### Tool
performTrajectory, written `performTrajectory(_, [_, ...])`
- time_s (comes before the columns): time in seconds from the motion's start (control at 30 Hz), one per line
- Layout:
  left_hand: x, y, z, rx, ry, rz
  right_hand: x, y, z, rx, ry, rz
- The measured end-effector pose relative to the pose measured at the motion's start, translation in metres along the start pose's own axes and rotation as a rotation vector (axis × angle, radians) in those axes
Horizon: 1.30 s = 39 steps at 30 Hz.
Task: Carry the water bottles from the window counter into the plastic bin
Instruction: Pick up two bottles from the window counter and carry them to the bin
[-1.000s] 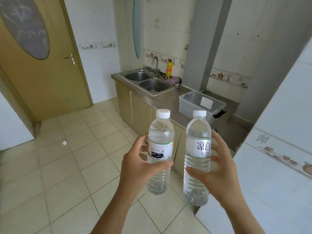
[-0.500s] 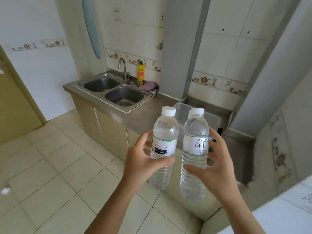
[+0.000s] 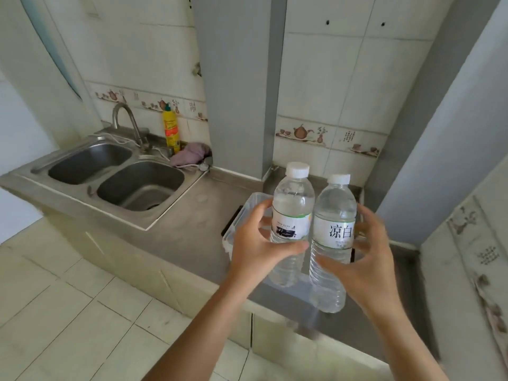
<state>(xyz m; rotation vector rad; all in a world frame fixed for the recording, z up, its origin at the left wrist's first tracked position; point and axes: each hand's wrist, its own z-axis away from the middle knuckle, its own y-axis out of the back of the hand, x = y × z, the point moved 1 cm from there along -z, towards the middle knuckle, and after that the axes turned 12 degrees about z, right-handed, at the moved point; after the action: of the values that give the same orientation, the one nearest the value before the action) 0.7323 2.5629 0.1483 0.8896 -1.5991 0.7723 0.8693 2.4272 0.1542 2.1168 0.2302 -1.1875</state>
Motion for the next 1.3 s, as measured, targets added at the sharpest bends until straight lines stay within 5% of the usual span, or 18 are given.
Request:
performTrajectory(0.3, [-0.072,-0.047,-0.117,-0.097,0.131,0.052,0.076,-0.050,-0.110,-0.061,-0.084,-0.017])
performTrajectory(0.63, [-0.152,-0.084,-0.149,-0.196,0.231,-0.001,0.145,-0.077,-0.128,-0.001,-0.298,0.072])
performTrajectory(1.3, [-0.180,-0.084,-0.168,-0.458,0.232,-0.218,0.145,-0.086,-0.112,-0.009,-0.526,0.413])
